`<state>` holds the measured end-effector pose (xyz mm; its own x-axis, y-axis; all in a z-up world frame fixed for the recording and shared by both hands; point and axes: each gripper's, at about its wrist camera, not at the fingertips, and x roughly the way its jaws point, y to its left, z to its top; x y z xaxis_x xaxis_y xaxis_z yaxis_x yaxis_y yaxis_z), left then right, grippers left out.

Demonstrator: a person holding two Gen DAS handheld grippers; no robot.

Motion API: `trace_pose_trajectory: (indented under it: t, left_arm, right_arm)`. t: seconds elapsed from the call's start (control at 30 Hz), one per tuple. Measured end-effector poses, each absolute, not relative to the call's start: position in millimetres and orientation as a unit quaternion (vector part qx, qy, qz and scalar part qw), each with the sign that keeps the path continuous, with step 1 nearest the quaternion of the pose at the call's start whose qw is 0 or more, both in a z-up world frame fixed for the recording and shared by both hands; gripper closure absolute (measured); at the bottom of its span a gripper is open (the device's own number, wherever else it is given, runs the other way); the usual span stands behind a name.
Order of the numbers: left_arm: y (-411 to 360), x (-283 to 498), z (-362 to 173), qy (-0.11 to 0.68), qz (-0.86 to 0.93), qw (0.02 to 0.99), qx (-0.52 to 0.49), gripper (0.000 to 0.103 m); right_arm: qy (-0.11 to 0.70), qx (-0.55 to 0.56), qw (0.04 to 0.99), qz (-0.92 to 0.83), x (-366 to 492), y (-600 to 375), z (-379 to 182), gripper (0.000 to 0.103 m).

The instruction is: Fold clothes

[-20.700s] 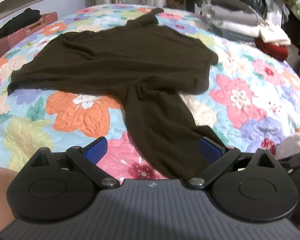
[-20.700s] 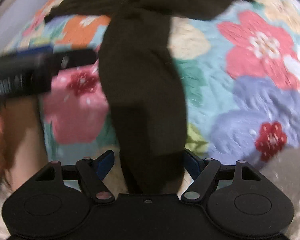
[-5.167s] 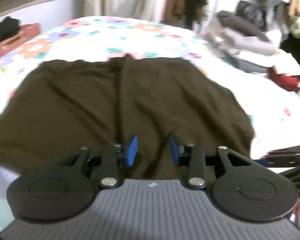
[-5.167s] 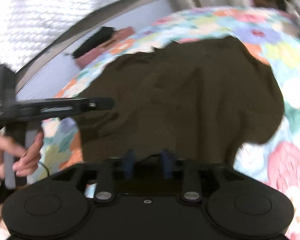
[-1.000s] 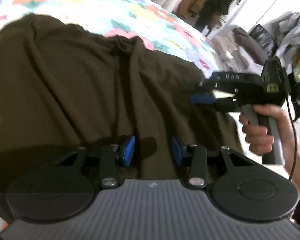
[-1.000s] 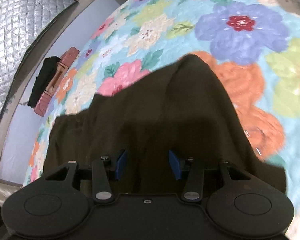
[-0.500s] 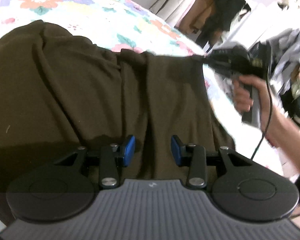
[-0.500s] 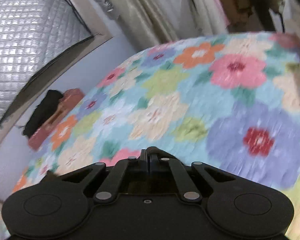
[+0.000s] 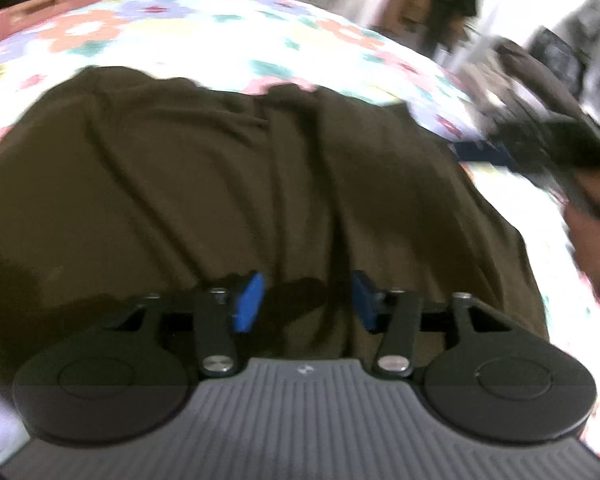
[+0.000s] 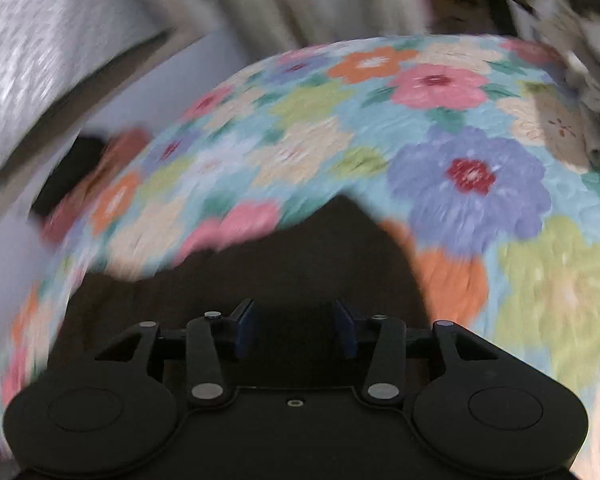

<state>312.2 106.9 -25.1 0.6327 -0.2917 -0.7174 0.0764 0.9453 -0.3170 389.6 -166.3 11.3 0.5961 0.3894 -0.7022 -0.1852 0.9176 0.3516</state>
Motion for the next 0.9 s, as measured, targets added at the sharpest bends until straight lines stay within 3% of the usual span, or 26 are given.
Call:
trace_pose_trajectory:
  t: [0.13,0.3,0.33,0.4,0.47,0.6,0.77,0.9]
  left_arm:
    - [143,297,-18,0.433,-0.011,0.89,-0.144,0.047]
    - [222,241,-13,0.431,0.134,0.872,-0.192,0.047]
    - [241,231,-15,0.431,0.159,0.861,-0.219,0.047]
    - [273,218,-18,0.412,0.176,0.852,-0.271,0.047]
    - [291,214,-24,0.407,0.163,0.84,-0.32,0.047]
    - [288,218,-38,0.415,0.133,0.825,-0.359,0.047]
    - [289,234,-48,0.402,0.14,0.826,-0.368,0.033]
    - [303,241,-54,0.362,0.171,0.83,-0.389,0.035]
  right_arm:
    - [0.45,0.004,0.865,0.222,308,-115,10,0.054]
    - [0.49,-0.042,0.833,0.254,236,-72,-18,0.05]
    - [0.488,-0.06,0.834,0.251,225,-66,-25,0.049]
    - [0.456,-0.098,0.847,0.255,211,-59,-35,0.035]
    - [0.429,-0.121,0.856,0.263,204,-57,-38,0.034]
    - [0.434,-0.064,0.858,0.268,201,-70,-26,0.034]
    - [0.454,-0.024,0.85,0.267,191,-77,-28,0.033]
    - [0.459,0.065,0.849,0.255,186,-96,-30,0.033]
